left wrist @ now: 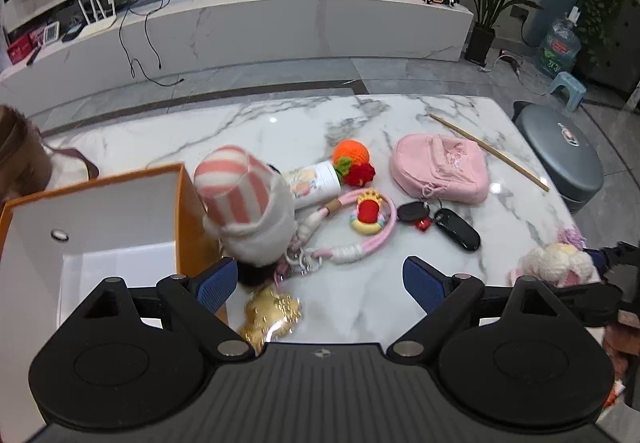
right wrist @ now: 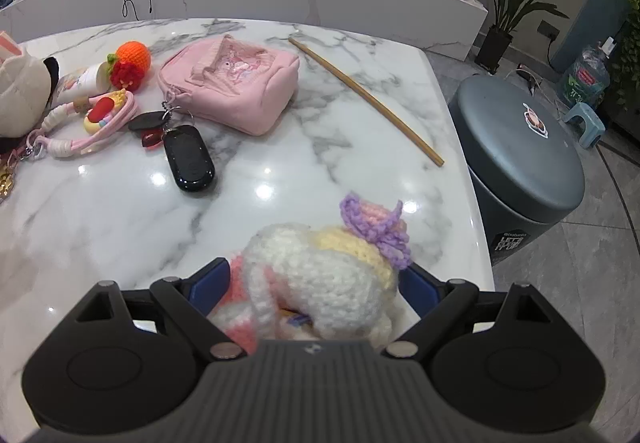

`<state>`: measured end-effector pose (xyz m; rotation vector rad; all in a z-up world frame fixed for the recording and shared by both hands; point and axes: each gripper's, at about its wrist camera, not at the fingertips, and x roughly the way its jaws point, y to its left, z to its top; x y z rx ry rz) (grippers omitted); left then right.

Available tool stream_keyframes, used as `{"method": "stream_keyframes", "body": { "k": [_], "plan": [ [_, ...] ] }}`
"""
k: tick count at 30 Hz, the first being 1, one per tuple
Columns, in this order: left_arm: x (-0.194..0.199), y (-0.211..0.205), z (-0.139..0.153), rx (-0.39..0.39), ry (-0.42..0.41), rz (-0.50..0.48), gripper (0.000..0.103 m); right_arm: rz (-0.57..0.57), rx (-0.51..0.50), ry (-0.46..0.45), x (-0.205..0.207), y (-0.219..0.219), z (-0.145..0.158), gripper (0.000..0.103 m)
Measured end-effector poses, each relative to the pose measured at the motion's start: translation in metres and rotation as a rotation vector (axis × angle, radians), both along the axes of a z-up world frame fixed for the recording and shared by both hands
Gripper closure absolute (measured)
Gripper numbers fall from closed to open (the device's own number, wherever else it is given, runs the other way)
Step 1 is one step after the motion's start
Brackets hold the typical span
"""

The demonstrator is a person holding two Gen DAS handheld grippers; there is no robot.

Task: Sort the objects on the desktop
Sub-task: 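Move the left gripper to the striped plush doll and grasp it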

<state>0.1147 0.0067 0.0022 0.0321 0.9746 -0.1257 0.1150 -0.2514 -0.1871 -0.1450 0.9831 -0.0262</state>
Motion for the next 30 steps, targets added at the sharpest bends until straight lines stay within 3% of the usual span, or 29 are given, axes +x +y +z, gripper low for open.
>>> {"method": "stream_keyframes", "body": {
  "k": [7, 10, 15, 17, 21, 25, 30],
  "plan": [
    [0.051, 0.015, -0.003, 0.094, -0.005, 0.131, 0.000, -0.002, 0.023, -0.008, 0.001, -0.004, 0.002, 0.012],
    [0.071, 0.016, -0.005, 0.159, 0.000, 0.120, 0.000, 0.002, 0.027, -0.004, 0.002, -0.003, 0.002, 0.012],
    [0.094, 0.011, -0.026, 0.248, 0.114, 0.059, 0.000, 0.008, 0.026, -0.001, 0.003, -0.002, 0.000, 0.012],
    [0.096, 0.009, -0.034, 0.250, 0.149, 0.032, 0.000, 0.007, 0.028, -0.003, 0.004, -0.003, 0.001, 0.012],
    [0.091, -0.002, -0.043, 0.330, 0.143, 0.011, 0.000, 0.003, 0.032, -0.002, 0.006, -0.004, 0.000, 0.012],
    [0.073, -0.009, -0.038, 0.356, 0.124, -0.021, 0.000, 0.004, 0.031, 0.001, 0.007, -0.005, -0.001, 0.012],
    [0.056, -0.028, -0.017, 0.494, 0.020, -0.059, 0.000, 0.003, 0.032, 0.002, 0.007, -0.006, -0.001, 0.012]
  ]
}}
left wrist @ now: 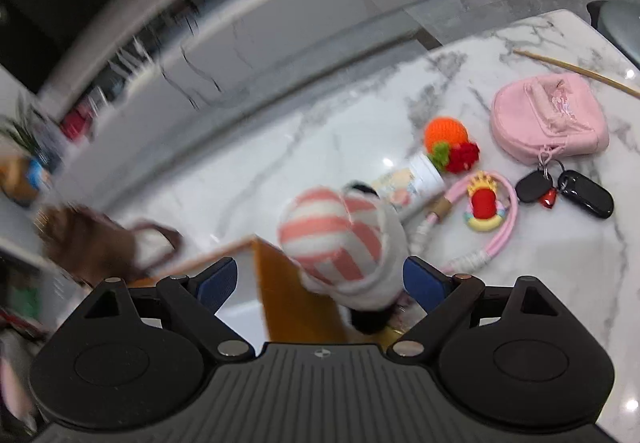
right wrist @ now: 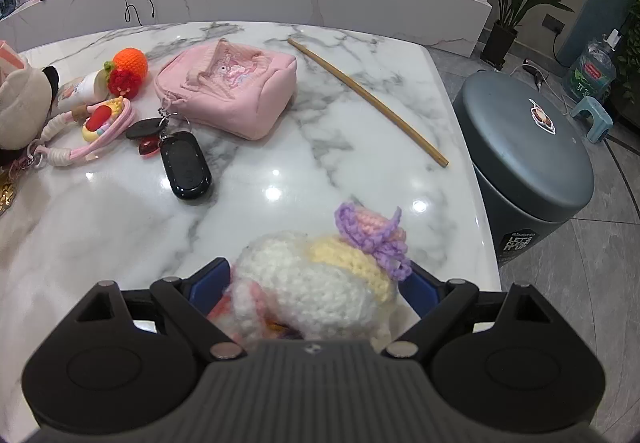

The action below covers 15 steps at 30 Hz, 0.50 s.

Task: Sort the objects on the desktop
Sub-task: 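Move the left gripper to the striped plush doll and grasp it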

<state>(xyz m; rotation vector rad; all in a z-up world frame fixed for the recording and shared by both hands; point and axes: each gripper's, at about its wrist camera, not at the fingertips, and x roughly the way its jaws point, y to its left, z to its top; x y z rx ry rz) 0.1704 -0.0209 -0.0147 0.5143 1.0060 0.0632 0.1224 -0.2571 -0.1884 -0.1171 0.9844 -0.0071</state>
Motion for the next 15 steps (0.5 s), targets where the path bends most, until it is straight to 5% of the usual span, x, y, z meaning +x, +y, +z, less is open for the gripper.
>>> {"method": "stream_keyframes", "body": {
  "k": [5, 10, 12, 15],
  "plan": [
    [0.011, -0.023, 0.015, 0.058, -0.061, -0.088, 0.000, 0.005, 0.007, -0.008, 0.000, 0.001, 0.002, 0.012],
    [0.046, -0.009, -0.022, 0.074, 0.050, -0.009, 0.000, 0.011, 0.000, -0.005, -0.001, 0.003, 0.001, 0.012],
    [0.047, -0.005, -0.030, 0.035, 0.089, -0.015, 0.000, 0.008, 0.001, -0.008, -0.001, 0.001, 0.002, 0.012],
    [0.037, -0.015, -0.037, 0.102, 0.087, -0.087, 0.000, 0.001, 0.006, -0.014, 0.000, 0.000, 0.003, 0.012]
  ]
}}
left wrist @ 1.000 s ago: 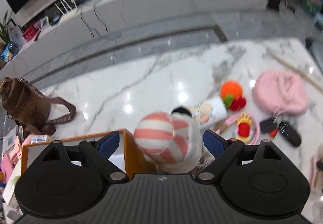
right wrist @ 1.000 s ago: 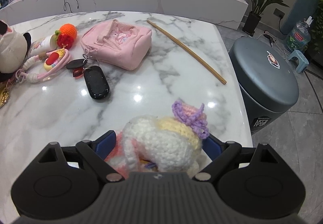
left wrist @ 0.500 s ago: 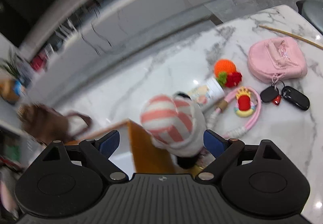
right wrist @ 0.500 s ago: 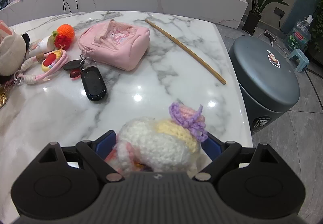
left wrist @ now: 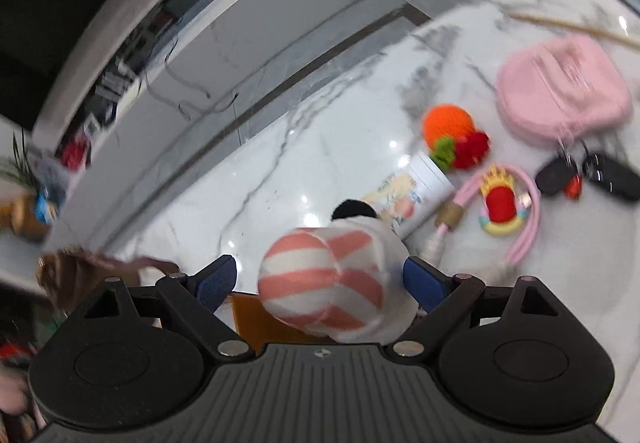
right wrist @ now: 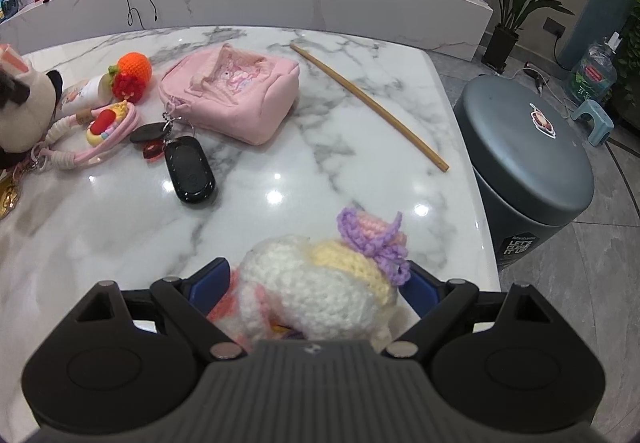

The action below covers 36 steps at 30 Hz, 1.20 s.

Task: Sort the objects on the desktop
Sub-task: 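Move the left gripper to the striped plush doll and grasp it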

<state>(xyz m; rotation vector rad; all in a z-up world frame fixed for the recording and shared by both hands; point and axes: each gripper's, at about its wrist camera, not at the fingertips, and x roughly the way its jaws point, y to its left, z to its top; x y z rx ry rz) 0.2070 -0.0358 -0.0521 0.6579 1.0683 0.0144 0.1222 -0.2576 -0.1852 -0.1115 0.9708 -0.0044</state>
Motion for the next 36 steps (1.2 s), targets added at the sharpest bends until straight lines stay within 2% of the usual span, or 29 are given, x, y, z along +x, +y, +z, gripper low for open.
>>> {"method": "stream_keyframes", "body": {
  "k": [6, 10, 12, 14, 17, 20, 23, 25, 30, 32, 34, 35, 36],
  "plan": [
    [-0.013, -0.004, 0.002, -0.207, 0.148, -0.039, 0.000, 0.017, -0.006, 0.003, 0.000, 0.005, -0.001, 0.012],
    [-0.028, -0.010, 0.022, -0.320, 0.175, -0.075, 0.000, 0.011, -0.005, 0.002, -0.001, 0.002, 0.000, 0.012],
    [-0.034, -0.005, 0.040, -0.393, 0.153, -0.086, 0.000, 0.005, -0.006, 0.005, -0.001, 0.000, -0.001, 0.012],
    [-0.036, 0.005, 0.060, -0.457, 0.097, -0.080, 0.000, 0.004, -0.009, 0.007, -0.001, 0.000, -0.002, 0.012],
    [-0.027, 0.022, 0.077, -0.502, 0.014, 0.009, 0.000, 0.009, -0.008, 0.003, 0.000, 0.001, -0.001, 0.012],
    [-0.012, 0.033, 0.070, -0.472, -0.012, 0.098, 0.000, 0.012, -0.004, 0.002, 0.000, 0.002, 0.000, 0.012],
    [-0.009, 0.024, 0.054, -0.420, 0.020, 0.068, 0.000, 0.017, -0.006, 0.004, 0.000, 0.003, -0.001, 0.012],
    [-0.012, 0.008, 0.038, -0.332, 0.035, 0.014, 0.000, 0.016, -0.006, 0.005, -0.001, 0.002, -0.001, 0.012],
    [-0.020, -0.022, -0.002, -0.071, 0.011, -0.094, 0.000, 0.008, -0.002, 0.002, -0.001, -0.001, -0.001, 0.012],
    [-0.018, -0.024, -0.012, -0.030, 0.009, -0.099, 0.001, 0.010, 0.002, 0.007, -0.001, -0.001, -0.001, 0.012],
    [-0.016, -0.022, -0.016, -0.037, 0.018, -0.083, 0.010, 0.014, 0.008, 0.027, 0.000, -0.002, -0.003, 0.015],
    [-0.015, -0.021, -0.017, -0.046, 0.025, -0.070, 0.026, 0.016, 0.011, 0.036, 0.000, -0.003, -0.004, 0.018],
    [-0.013, -0.019, -0.017, -0.046, 0.025, -0.050, 0.028, 0.017, 0.013, 0.045, 0.000, -0.004, -0.005, 0.022]
  ]
}}
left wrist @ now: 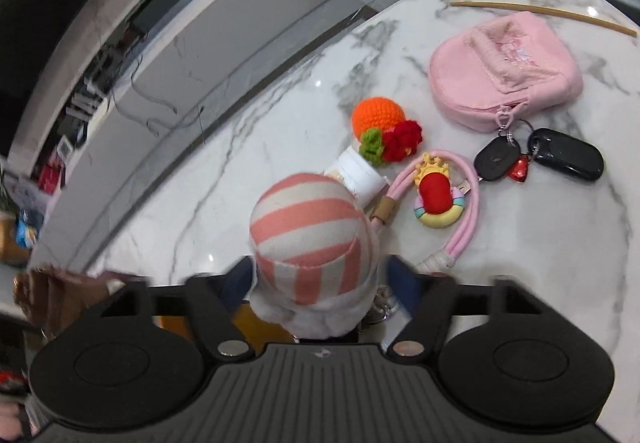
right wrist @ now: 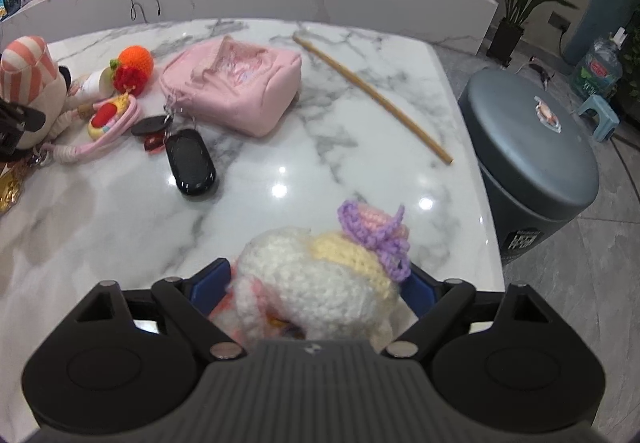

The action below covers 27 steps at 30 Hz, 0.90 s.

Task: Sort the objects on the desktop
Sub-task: 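Move the left gripper to the striped plush doll and grasp it, then carry the striped doll with the left gripper while the right carries the crocheted bunny to the box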

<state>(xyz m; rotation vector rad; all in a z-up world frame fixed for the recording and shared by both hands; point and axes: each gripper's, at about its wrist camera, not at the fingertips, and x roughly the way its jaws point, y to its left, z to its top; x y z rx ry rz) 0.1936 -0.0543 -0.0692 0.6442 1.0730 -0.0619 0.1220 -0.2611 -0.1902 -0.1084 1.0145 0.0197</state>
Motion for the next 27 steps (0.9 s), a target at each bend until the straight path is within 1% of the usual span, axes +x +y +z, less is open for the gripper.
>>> {"method": "stream_keyframes", "body": {
  "k": [2, 7, 12, 19, 24, 27],
  "plan": [
    [0.002, 0.005, 0.001, -0.017, -0.004, 0.031, 0.030, -0.003, 0.001, 0.006, 0.000, -0.001, 0.000, 0.031],
    [0.002, 0.015, 0.009, -0.082, 0.006, 0.076, 0.032, 0.007, 0.056, 0.016, -0.001, -0.005, 0.003, 0.034],
    [0.000, 0.022, 0.021, -0.169, 0.023, 0.105, 0.032, -0.004, 0.100, -0.001, -0.003, -0.009, 0.010, 0.035],
    [-0.013, 0.023, 0.043, -0.246, 0.000, 0.100, 0.032, -0.022, 0.112, -0.030, -0.004, -0.011, 0.022, 0.035],
    [-0.026, 0.025, 0.067, -0.307, -0.024, 0.097, 0.033, -0.014, 0.114, -0.048, -0.005, -0.007, 0.031, 0.035],
    [-0.036, 0.029, 0.088, -0.351, -0.052, 0.093, 0.033, -0.012, 0.108, -0.059, -0.007, -0.003, 0.036, 0.035]
  ]
}}
